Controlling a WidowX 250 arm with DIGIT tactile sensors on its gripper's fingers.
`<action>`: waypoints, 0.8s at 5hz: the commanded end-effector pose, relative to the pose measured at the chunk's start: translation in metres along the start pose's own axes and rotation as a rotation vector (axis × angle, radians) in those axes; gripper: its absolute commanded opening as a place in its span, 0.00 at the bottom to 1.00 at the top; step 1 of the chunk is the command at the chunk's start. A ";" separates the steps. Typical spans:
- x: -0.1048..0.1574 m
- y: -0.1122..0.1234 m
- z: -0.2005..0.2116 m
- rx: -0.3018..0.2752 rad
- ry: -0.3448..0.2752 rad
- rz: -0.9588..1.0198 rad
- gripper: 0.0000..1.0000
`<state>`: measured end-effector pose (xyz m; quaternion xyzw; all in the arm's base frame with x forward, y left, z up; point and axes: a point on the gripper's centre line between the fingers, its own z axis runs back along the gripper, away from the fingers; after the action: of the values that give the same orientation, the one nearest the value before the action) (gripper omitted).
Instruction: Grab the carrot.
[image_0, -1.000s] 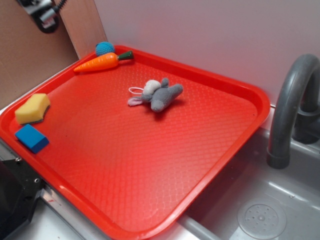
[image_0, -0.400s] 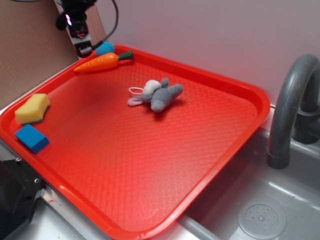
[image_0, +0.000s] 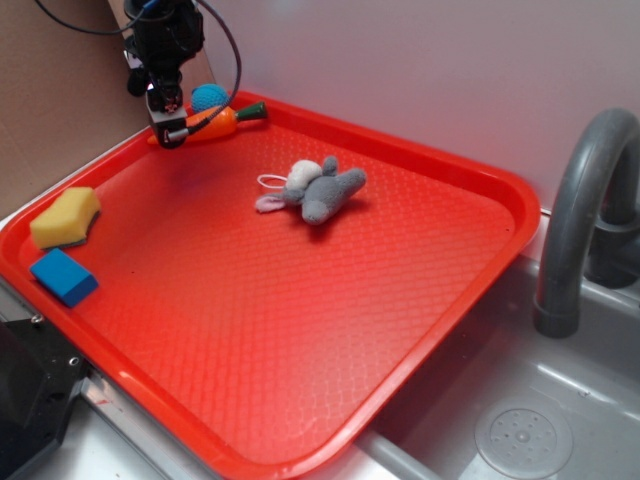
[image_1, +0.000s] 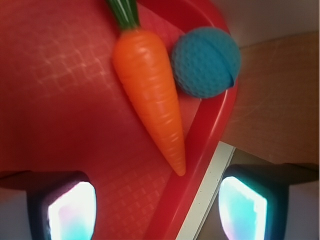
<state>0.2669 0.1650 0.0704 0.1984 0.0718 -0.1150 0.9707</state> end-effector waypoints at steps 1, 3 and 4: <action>0.003 0.016 -0.004 0.053 -0.035 0.085 1.00; 0.038 0.029 -0.043 0.016 -0.004 -0.026 1.00; 0.042 0.033 -0.051 0.002 0.013 -0.055 1.00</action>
<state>0.3112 0.1854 0.0314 0.1898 0.0887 -0.1459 0.9669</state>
